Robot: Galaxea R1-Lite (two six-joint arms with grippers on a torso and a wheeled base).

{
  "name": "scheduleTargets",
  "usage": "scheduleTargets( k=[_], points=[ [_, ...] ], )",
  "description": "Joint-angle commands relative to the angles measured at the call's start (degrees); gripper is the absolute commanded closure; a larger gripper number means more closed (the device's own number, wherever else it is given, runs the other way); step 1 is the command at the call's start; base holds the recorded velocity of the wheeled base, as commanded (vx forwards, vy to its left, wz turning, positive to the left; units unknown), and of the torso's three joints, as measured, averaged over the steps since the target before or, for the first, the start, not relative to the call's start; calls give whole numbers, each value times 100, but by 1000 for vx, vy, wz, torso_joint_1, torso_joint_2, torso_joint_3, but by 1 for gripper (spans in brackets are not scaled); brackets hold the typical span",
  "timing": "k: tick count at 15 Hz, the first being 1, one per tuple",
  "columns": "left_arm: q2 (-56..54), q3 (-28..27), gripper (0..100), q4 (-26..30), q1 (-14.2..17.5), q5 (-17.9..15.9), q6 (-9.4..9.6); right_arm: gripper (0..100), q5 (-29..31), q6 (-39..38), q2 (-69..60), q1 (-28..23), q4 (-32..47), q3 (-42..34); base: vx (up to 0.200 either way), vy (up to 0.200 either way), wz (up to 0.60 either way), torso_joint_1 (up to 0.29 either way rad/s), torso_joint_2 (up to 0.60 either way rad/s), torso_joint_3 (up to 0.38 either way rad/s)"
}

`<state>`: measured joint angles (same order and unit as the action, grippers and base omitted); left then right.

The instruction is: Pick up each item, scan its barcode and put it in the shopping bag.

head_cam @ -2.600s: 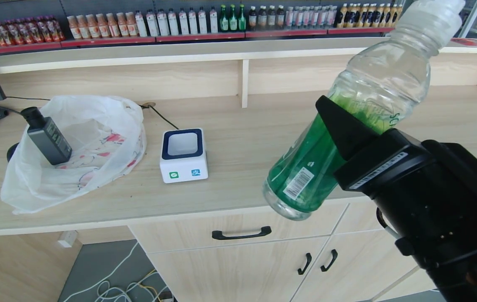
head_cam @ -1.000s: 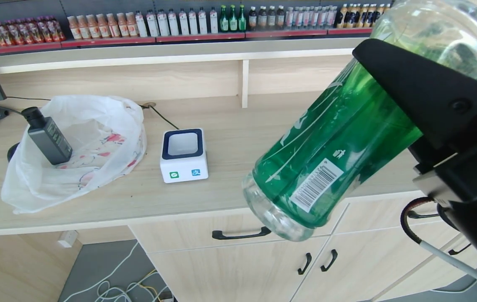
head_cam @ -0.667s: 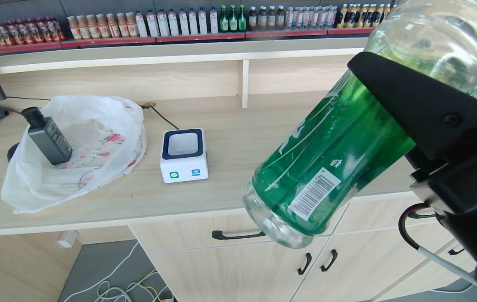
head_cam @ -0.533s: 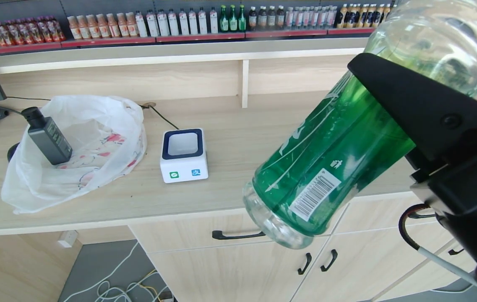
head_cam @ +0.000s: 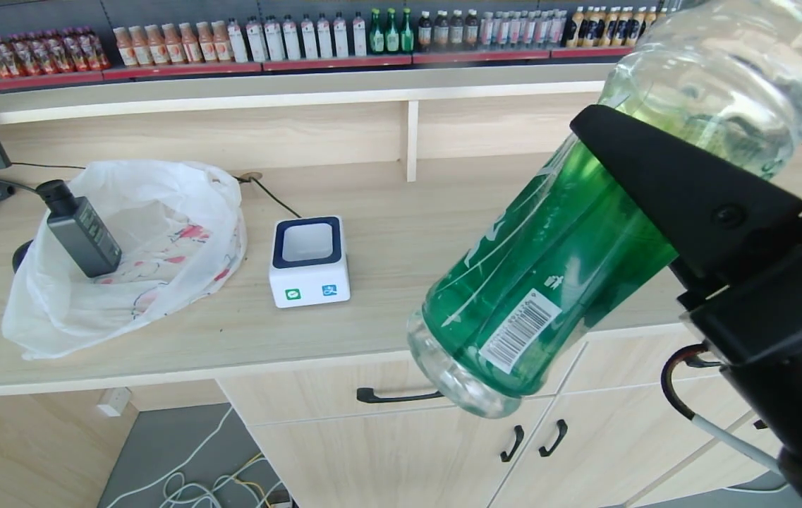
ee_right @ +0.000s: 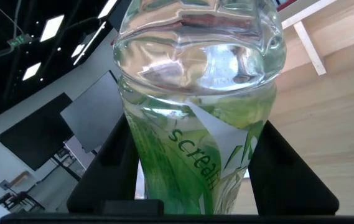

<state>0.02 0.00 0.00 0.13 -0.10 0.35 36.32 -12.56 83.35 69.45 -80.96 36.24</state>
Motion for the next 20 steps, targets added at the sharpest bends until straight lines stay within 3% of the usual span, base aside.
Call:
scheduleTargets(
  k=[1,2,6,10,18,20],
  points=[
    [-2,0,0,0,4,1,0,100,-2,-1,120,-107,1,-47,0,0,0,0,0,0],
    [-2,0,0,0,4,1,0,100,-107,34,305,-494,-8,-65,0,0,0,0,0,0],
    [-2,0,0,0,4,1,0,100,-301,289,630,-810,-8,-65,0,0,0,0,0,0],
    [-2,0,0,0,4,1,9,100,-1004,1141,947,-1469,-60,-21,0,0,0,0,0,0],
    [-2,0,0,0,4,1,17,100,-1039,2969,1245,-2243,-447,-21,0,0,0,0,0,0],
    [-2,0,0,0,4,1,17,100,-1039,3057,1281,-2427,-447,-30,0,0,0,0,0,0]
  ],
)
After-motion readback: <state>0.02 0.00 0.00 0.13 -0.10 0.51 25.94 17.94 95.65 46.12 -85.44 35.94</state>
